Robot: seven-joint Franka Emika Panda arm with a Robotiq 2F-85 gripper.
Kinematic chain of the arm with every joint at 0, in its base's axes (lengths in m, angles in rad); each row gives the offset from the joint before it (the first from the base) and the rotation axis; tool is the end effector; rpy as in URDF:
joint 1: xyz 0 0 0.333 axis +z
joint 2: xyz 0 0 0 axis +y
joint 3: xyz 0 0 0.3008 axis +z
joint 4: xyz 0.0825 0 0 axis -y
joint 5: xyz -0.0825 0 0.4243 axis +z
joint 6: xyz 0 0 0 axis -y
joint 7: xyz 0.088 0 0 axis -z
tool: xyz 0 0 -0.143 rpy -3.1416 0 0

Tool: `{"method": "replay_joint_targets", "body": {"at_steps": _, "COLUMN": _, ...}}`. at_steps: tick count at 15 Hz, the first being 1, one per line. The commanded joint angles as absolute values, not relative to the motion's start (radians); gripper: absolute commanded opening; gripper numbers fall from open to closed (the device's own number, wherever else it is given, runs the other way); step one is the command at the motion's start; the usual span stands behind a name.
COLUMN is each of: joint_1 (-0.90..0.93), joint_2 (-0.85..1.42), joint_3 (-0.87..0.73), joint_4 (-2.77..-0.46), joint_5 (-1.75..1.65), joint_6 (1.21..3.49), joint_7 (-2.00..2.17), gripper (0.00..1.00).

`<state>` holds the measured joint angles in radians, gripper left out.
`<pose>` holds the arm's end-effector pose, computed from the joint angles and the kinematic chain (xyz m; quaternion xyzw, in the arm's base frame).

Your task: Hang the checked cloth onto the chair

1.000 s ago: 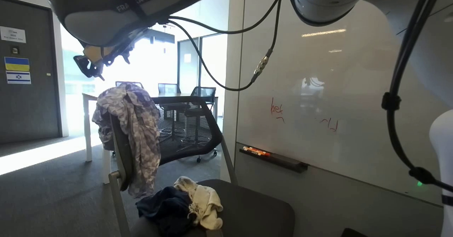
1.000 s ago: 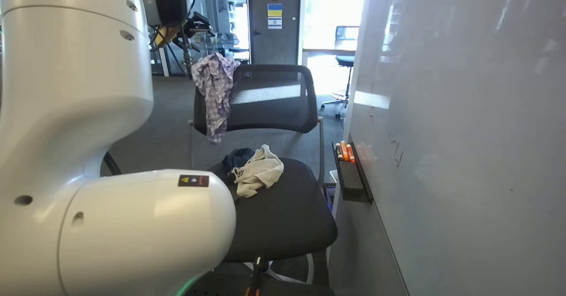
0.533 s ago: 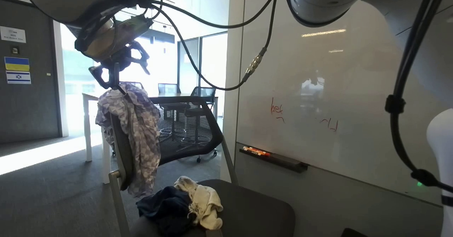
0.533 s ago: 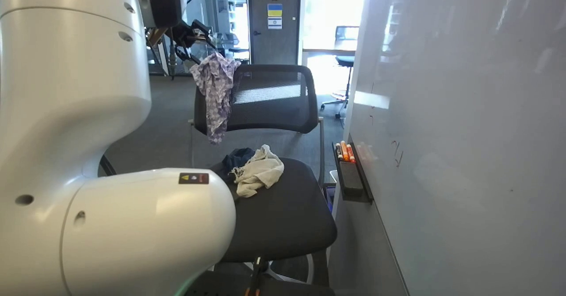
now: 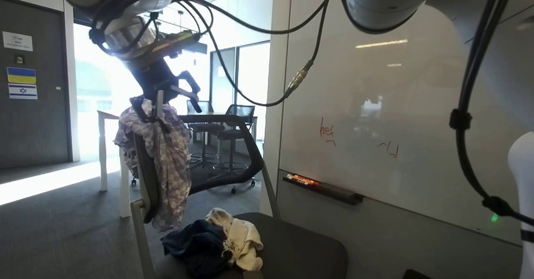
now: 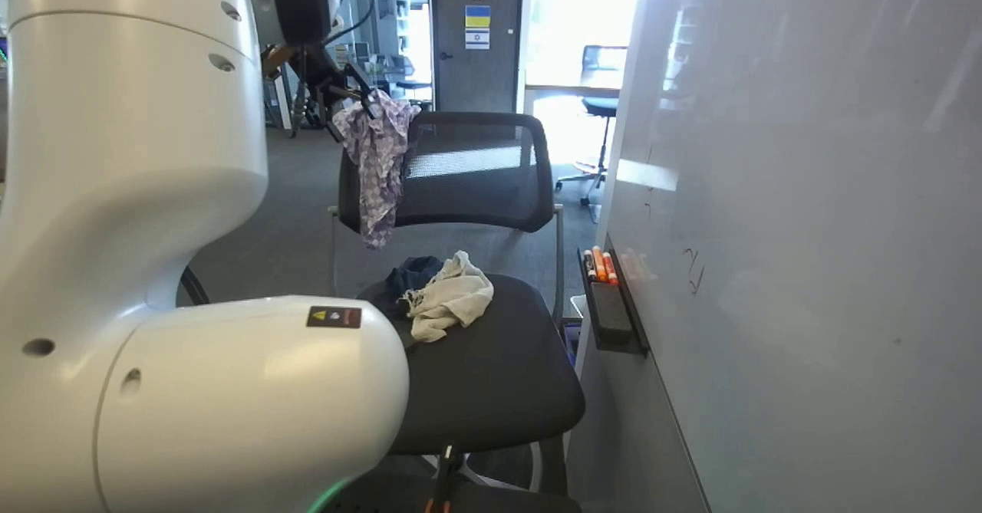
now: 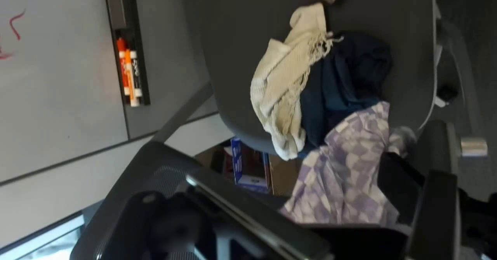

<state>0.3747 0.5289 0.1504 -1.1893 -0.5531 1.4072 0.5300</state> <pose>0.6538 0.2595 0.4272 0.9604 -0.0094 -0.0103 0.2784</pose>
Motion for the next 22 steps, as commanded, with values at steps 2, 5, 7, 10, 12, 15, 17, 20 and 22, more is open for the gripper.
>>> {"method": "replay_joint_targets", "body": {"at_steps": 2, "joint_1": 0.192, "joint_2": 0.357, "joint_3": 0.174, "joint_4": -1.483, "joint_5": -0.381, "joint_6": 1.585, "joint_7": 0.331, "gripper": 1.0}}
{"method": "replay_joint_targets", "body": {"at_steps": 5, "joint_1": 0.12, "joint_2": 0.309, "joint_3": 0.13, "joint_4": -1.633, "joint_5": -0.288, "joint_6": 1.766, "joint_7": 0.146, "gripper": 1.0}}
{"method": "replay_joint_targets", "body": {"at_steps": 7, "joint_1": 0.072, "joint_2": 0.289, "joint_3": 0.117, "joint_4": -1.741, "joint_5": -0.229, "joint_6": 1.861, "joint_7": 0.012, "gripper": 1.0}}
{"method": "replay_joint_targets", "body": {"at_steps": 10, "joint_1": 0.008, "joint_2": 0.26, "joint_3": 0.097, "joint_4": -1.908, "joint_5": -0.169, "joint_6": 2.007, "joint_7": -0.168, "gripper": 1.0}}
{"method": "replay_joint_targets", "body": {"at_steps": 12, "joint_1": -0.028, "joint_2": 0.248, "joint_3": 0.086, "joint_4": -2.023, "joint_5": -0.138, "joint_6": 2.114, "joint_7": -0.272, "gripper": 1.0}}
{"method": "replay_joint_targets", "body": {"at_steps": 15, "joint_1": -0.066, "joint_2": 0.278, "joint_3": 0.084, "joint_4": -2.139, "joint_5": -0.08, "joint_6": 2.245, "joint_7": -0.404, "gripper": 1.0}}
{"method": "replay_joint_targets", "body": {"at_steps": 17, "joint_1": -0.076, "joint_2": 0.307, "joint_3": 0.09, "joint_4": -2.185, "joint_5": -0.042, "joint_6": 2.319, "joint_7": -0.438, "gripper": 1.0}}
{"method": "replay_joint_targets", "body": {"at_steps": 20, "joint_1": -0.069, "joint_2": 0.338, "joint_3": 0.107, "joint_4": -2.213, "joint_5": -0.018, "joint_6": 2.403, "joint_7": -0.473, "gripper": 1.0}}
{"method": "replay_joint_targets", "body": {"at_steps": 22, "joint_1": -0.067, "joint_2": 0.359, "joint_3": 0.117, "joint_4": -2.203, "joint_5": -0.02, "joint_6": 2.445, "joint_7": -0.487, "gripper": 1.0}}
